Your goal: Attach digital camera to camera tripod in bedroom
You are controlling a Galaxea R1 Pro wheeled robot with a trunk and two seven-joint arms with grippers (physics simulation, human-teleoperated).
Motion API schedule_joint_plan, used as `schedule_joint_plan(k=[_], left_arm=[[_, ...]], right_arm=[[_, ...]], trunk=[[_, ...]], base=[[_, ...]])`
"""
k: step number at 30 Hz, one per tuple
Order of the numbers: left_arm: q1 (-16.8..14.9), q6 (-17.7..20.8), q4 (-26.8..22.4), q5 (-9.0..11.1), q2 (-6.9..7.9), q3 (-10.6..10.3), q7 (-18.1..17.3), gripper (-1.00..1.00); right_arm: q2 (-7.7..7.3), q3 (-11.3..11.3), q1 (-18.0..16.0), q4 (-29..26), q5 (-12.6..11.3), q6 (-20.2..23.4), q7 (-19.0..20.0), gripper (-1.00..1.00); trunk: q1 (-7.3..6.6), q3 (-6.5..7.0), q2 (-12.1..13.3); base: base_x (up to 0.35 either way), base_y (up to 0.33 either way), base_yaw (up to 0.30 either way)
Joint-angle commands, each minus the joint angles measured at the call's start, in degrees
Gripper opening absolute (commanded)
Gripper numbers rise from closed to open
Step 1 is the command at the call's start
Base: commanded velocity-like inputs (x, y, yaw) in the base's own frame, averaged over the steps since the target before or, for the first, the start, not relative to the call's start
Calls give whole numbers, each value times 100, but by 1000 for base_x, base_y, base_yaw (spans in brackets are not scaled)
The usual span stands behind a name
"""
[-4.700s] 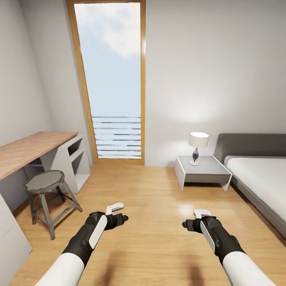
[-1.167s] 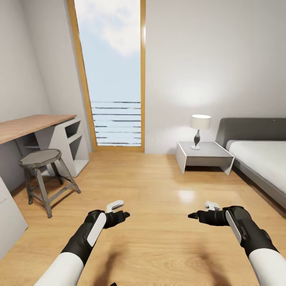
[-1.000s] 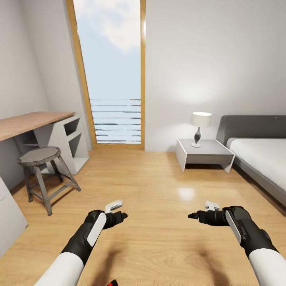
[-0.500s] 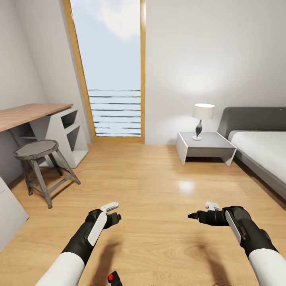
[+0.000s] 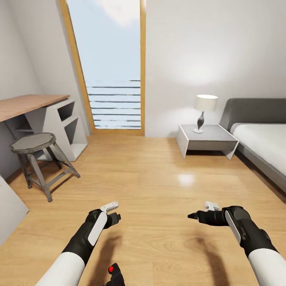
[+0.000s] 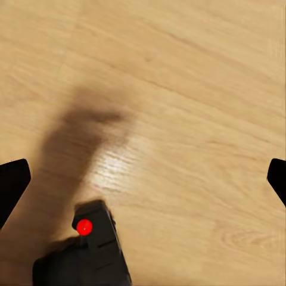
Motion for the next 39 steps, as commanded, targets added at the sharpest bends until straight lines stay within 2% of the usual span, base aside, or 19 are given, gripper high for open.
schedule_joint_plan(k=[1, 39], left_arm=[[-2, 10, -8, 60, 2, -12, 56, 100], [-2, 45, -8, 61, -8, -12, 58, 100]], right_arm=[[1, -9, -3, -4, -25, 39, 2, 100], [18, -18, -8, 14, -25, 39, -6, 100]], trunk=[[1, -28, -4], [99, -870, -55]], base=[[0, 0, 0], [0, 0, 0]])
